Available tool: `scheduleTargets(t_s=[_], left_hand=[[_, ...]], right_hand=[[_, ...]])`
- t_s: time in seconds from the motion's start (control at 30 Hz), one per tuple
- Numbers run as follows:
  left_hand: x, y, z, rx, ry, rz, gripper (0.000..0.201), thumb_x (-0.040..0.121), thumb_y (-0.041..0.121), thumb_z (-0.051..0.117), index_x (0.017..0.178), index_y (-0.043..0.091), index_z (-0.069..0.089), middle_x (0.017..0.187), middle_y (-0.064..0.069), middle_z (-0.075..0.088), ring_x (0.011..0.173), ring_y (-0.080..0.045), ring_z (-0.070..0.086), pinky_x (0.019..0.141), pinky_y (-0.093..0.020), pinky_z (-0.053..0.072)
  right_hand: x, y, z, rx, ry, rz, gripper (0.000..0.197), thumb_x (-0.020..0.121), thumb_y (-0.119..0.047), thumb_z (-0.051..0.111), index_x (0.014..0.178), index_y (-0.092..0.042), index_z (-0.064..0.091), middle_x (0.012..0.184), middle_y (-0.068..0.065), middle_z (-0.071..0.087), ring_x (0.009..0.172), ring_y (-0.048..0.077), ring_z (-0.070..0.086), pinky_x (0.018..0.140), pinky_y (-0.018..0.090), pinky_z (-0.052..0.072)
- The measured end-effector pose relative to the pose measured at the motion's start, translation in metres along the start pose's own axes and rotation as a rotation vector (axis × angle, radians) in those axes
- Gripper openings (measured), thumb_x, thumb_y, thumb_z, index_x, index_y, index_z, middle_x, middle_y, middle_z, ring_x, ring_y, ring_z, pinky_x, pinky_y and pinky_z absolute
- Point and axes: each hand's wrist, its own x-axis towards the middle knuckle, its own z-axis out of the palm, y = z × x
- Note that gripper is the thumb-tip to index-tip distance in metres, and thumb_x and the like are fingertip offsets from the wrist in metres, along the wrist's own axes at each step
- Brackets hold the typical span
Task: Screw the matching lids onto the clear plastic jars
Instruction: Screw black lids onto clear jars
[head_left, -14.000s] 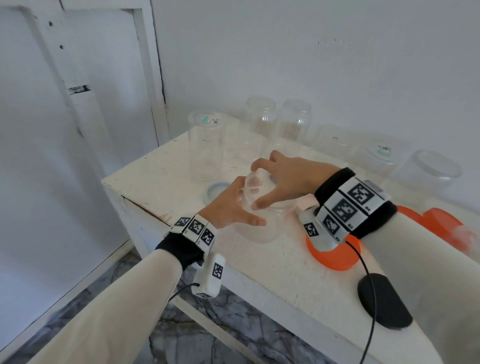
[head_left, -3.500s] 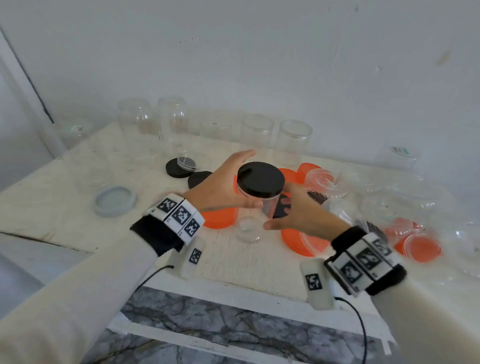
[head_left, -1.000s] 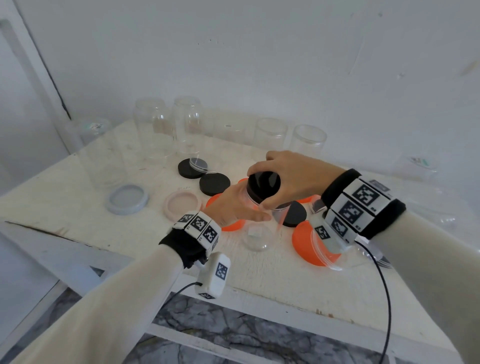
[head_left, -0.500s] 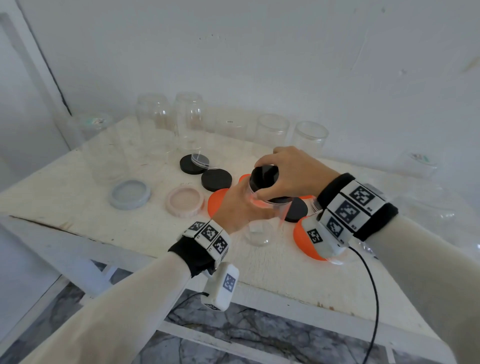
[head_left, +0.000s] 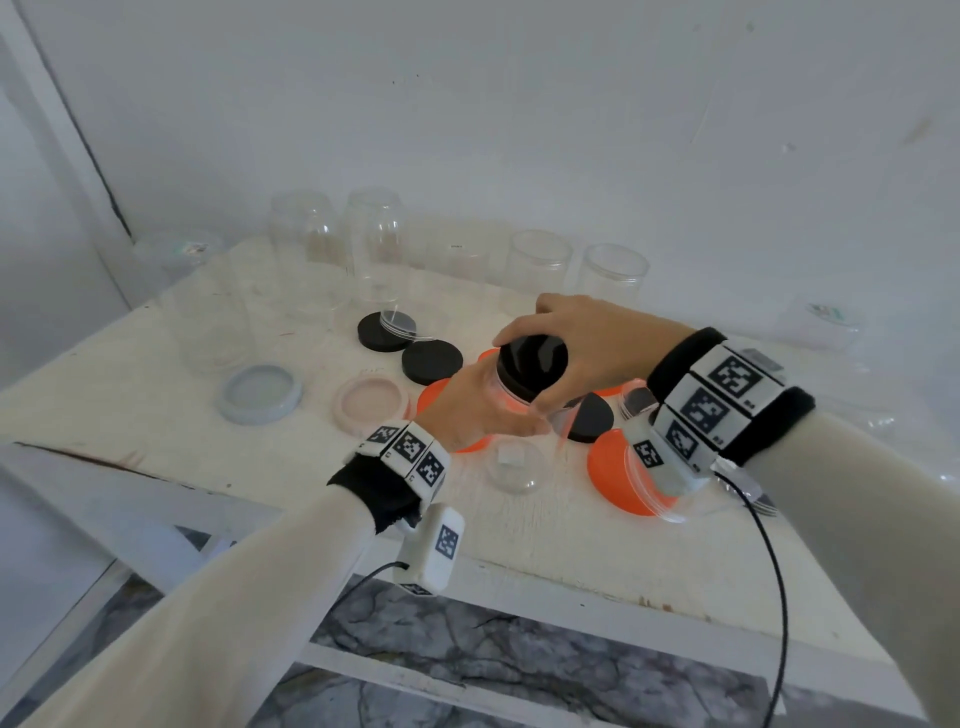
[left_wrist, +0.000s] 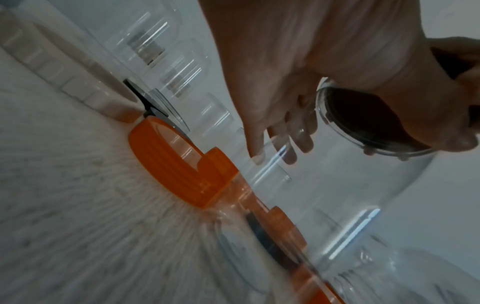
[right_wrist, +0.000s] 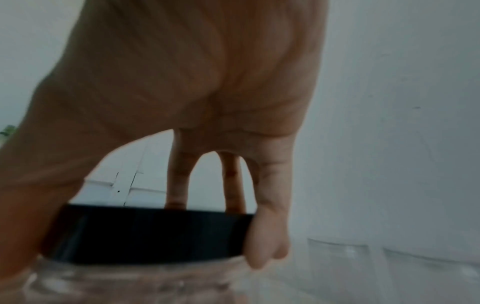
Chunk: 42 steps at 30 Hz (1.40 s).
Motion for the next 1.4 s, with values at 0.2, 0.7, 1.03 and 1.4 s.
scheduleTargets(t_s=[0.2,0.7,1.03,1.4], left_hand=[[-0.003,0.0,0.009,-0.026,0.085,0.007,0.066,0.061,0.023,0.085,0.117,0.024,0.05,0.11,0.006,0.063,0.101,-0.004,0.058,0.083,-0.017,0.044],[-0.002,0.003,0.0,0.044,0.002,0.015,0.067,0.064,0.02,0.083,0.12,0.025,0.048,0.105,0.014,0.058,0.101,-0.003,0.054,0.082,-0.009,0.042],[-0.002,-0.001,0.001,0.044,0.009,0.017,0.095,0.04,0.054,0.075,0.125,0.023,0.048,0.117,0.008,0.06,0.112,-0.006,0.055,0.098,-0.028,0.044],[-0.011,0.012,0.007,0.003,0.059,0.009,0.075,0.036,0.06,0.067,0.105,0.035,0.051,0.103,0.013,0.063,0.098,0.001,0.059,0.087,-0.018,0.047]], right_hand=[[0.003,0.0,0.01,0.065,0.092,0.078,0.059,0.064,-0.051,0.075,0.117,-0.039,0.051,0.099,-0.004,0.047,0.095,0.018,0.048,0.078,0.033,0.05],[-0.004,-0.01,-0.01,-0.071,-0.205,0.051,0.082,0.074,-0.044,0.073,0.141,-0.045,0.025,0.127,-0.005,0.033,0.11,0.019,0.043,0.087,0.032,0.044],[0.001,-0.005,-0.004,0.002,-0.03,0.02,0.067,0.063,-0.042,0.079,0.123,-0.042,0.051,0.107,-0.005,0.045,0.099,0.013,0.044,0.079,0.028,0.045],[0.003,-0.01,0.005,0.034,0.038,0.153,0.065,0.062,-0.06,0.07,0.119,-0.037,0.05,0.097,-0.006,0.042,0.091,0.023,0.056,0.071,0.039,0.056]])
